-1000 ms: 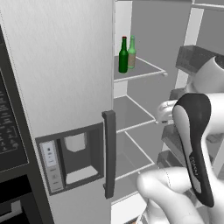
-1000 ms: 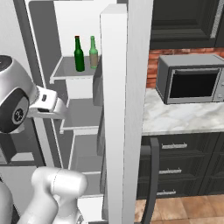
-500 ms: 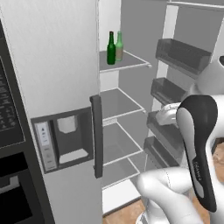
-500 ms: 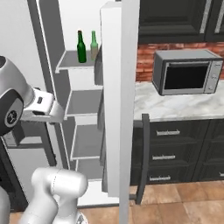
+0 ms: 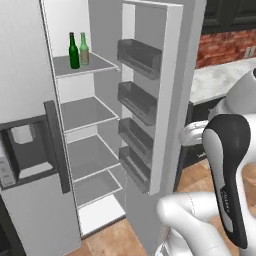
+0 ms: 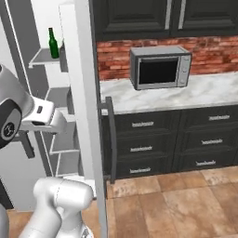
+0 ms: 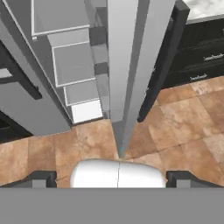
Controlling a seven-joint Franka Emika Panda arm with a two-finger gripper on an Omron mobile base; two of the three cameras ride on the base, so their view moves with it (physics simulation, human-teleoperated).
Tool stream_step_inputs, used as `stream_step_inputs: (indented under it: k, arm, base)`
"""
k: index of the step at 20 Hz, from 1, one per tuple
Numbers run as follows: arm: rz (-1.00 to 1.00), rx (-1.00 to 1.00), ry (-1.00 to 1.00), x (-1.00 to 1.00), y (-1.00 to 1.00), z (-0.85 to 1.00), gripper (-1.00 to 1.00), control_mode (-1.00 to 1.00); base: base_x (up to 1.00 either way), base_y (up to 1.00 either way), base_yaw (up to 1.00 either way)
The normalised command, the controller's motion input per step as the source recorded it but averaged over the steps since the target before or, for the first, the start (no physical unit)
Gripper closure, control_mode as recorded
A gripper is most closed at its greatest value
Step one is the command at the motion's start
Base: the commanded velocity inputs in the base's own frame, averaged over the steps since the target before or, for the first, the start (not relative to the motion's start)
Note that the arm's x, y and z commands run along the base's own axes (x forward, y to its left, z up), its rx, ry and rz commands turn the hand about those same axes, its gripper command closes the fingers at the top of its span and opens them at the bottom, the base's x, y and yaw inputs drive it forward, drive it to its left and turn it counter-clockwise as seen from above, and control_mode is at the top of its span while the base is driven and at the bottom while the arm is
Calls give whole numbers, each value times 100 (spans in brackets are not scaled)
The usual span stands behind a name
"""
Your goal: Place the beers on the top shelf of the fridge to keep them out of children's reach, and place the potato on lower shelves for easy access.
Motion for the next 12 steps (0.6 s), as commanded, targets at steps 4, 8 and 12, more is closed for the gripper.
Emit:
stream_step_inputs:
  k: [4,8,12]
  arm:
    - [0,0,0,0,0,0,-100,100]
    - [0,0,0,0,0,0,-100,100]
    - [0,0,0,0,0,0,-100,100]
  base:
    - [31,-100,-19]
    - [58,-100,-13]
    - [71,-100,-11]
